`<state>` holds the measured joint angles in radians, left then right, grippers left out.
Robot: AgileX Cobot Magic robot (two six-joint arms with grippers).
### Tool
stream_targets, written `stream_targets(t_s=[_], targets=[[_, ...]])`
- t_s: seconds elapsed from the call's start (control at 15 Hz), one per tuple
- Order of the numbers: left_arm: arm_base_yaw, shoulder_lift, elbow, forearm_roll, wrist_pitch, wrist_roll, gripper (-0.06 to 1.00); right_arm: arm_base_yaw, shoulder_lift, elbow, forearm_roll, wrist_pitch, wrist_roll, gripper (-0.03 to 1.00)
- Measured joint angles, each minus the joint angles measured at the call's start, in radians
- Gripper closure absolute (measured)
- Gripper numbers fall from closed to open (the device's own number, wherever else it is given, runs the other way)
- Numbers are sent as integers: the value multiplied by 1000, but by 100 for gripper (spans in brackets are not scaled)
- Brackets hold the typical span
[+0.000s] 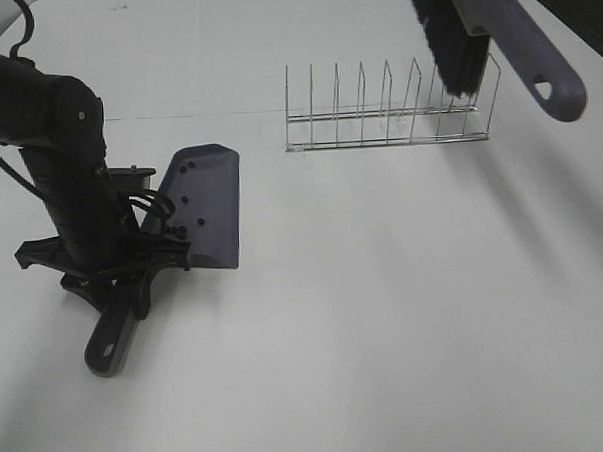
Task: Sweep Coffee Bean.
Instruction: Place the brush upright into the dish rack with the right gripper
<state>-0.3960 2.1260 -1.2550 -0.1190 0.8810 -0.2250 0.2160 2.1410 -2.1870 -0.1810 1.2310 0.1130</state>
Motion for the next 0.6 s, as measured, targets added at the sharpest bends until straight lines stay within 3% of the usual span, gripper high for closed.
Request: stream_targets(t_s=[0.27,0.6], targets=[[0,0,0,0,0,0,62,-154,-7,151,67,0,-26,69],[0,0,0,0,-1,0,62,-160,-9,314,74,1,-27,69]])
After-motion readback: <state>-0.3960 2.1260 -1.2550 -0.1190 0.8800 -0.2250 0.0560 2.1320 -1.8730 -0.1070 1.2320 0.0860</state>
